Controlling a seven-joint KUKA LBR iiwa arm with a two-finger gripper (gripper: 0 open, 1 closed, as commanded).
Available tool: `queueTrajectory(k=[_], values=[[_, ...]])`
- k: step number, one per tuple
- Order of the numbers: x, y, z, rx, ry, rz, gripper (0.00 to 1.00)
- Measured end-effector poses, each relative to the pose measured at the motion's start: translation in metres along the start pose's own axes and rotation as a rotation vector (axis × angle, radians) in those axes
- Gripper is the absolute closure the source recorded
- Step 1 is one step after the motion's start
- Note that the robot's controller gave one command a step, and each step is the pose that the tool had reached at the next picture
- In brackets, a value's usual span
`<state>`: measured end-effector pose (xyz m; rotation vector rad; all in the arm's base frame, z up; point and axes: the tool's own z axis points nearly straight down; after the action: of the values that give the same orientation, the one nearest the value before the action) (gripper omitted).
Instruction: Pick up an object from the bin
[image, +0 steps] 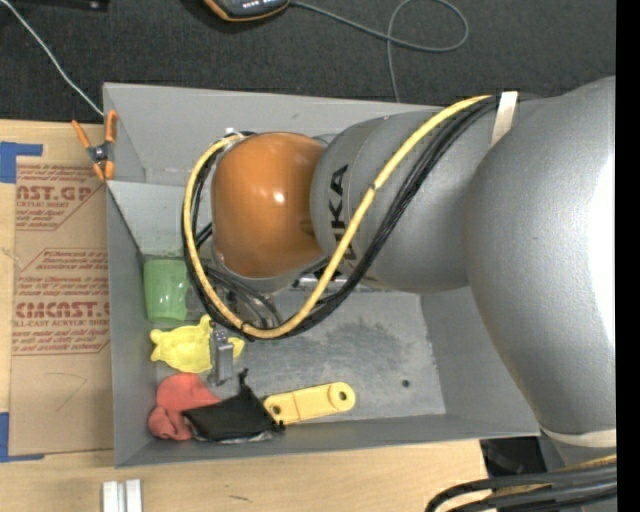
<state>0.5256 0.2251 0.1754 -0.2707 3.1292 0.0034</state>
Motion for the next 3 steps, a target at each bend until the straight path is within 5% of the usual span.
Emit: queueTrajectory(k=[1,2,3], values=[[0.028,-0.014,0.047,0.000,-0.011,-0.370,0.00],[0.038,-0.023,0.086,-0.001,-0.003,-0.353,0.00],[0.047,-0.021,0.103,0.000,-0.025,-0.433,0.00]])
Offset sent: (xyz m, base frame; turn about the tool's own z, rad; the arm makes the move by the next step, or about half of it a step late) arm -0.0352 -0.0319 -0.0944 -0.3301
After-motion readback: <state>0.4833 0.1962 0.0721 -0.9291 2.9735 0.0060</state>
